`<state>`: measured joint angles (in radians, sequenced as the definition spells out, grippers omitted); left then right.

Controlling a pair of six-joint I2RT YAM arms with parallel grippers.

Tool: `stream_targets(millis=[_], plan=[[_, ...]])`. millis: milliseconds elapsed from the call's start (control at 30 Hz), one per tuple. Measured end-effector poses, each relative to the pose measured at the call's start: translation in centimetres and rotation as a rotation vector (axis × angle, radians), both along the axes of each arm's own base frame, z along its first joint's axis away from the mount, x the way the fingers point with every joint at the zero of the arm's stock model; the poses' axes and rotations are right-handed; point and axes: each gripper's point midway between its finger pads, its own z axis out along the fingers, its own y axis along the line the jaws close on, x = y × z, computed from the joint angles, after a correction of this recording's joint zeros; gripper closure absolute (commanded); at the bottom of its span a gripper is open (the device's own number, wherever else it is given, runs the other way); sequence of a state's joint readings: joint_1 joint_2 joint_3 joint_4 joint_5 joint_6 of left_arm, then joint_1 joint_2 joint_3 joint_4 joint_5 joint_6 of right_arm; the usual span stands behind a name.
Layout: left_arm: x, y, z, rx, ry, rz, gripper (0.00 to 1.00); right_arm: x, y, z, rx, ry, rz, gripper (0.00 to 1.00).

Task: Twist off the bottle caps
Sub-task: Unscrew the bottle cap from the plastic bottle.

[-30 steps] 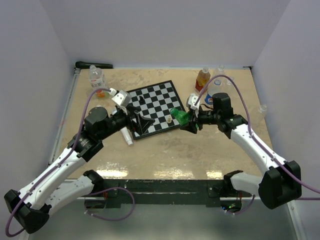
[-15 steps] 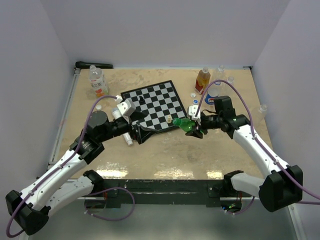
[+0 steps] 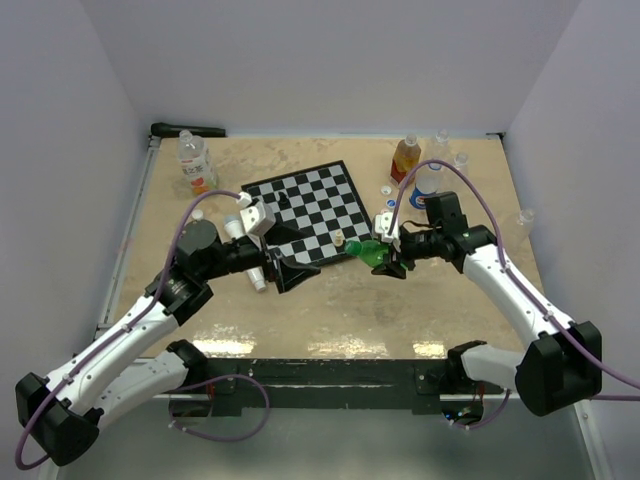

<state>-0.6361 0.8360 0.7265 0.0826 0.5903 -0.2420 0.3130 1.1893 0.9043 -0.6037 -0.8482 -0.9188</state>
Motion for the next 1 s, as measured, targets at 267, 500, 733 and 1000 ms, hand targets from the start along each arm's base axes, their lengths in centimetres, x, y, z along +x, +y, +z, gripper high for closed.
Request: stream_targets(millis=[267, 500, 733, 1000], plan=[[0.3, -0.8, -1.4, 0.026, 0.037, -0.034, 0.00, -0.4, -0.1, -0.6, -0.015, 0.024, 0.021, 0.97], [0.6, -1.0, -2.0, 0.038, 0.048, -0.035, 0.01, -0.4, -0.1, -0.7, -0.023, 0.027, 0.031, 0.97], [0.4, -1.1, -2.0, 0.044, 0.032, -0.053, 0.01, -0.6, -0.2, -1.0, -0.029, 0.036, 0.035, 0.97], [0.4, -1.2, -2.3, 0.052, 0.037, -0.059, 0.03, -0.8, -0.3, -1.1, -0.035, 0.041, 0.043, 0.96]])
